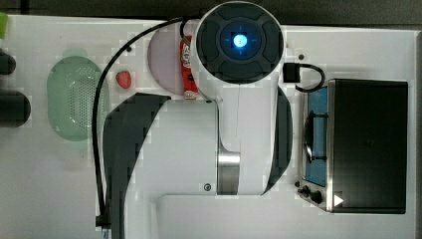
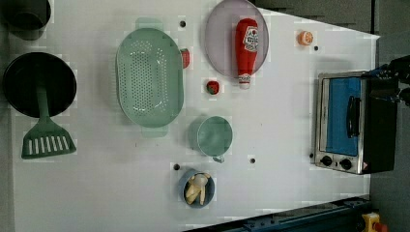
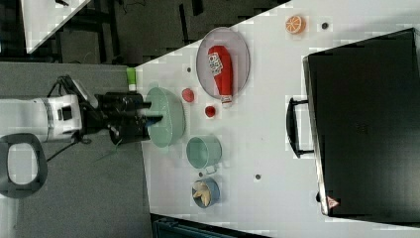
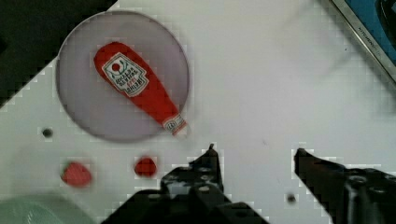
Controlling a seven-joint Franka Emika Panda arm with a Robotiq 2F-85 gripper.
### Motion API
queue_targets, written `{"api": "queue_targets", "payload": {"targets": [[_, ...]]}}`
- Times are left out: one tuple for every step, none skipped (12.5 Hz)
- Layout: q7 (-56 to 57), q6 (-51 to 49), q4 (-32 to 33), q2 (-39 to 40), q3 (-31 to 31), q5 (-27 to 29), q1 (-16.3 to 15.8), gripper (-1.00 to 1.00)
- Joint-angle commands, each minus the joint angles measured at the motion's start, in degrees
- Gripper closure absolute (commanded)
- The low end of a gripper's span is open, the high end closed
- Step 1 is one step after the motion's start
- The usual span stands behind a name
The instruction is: Pick ketchup from plate and place it on table.
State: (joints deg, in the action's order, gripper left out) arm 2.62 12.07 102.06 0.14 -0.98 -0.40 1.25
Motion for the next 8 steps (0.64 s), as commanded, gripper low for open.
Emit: {"api": "queue_targets", "payload": {"targets": [[-4.7, -10.6, 3.0, -12.0, -3.8, 2.0, 6.2, -0.58], [-4.7, -10.5, 3.1, -11.8, -3.9, 2.0, 6.2, -0.80], [-4.6, -10.4, 3.1, -11.3, -4.0, 2.0, 6.1, -0.99], [-3.8, -10.2, 3.1, -10.6, -4.2, 2.0, 6.1, -1.00], [-2.8, -9.9, 3.1, -9.6, -4.6, 2.0, 6.0, -1.00], [-1.6, -9.5, 3.1, -8.4, -4.8, 2.0, 6.0, -1.00], [-0.3, -8.9, 3.1, -7.0, -5.1, 2.0, 5.9, -1.00], [0.9, -7.7, 3.1, -5.5, -5.3, 2.0, 5.9, -1.00]]}}
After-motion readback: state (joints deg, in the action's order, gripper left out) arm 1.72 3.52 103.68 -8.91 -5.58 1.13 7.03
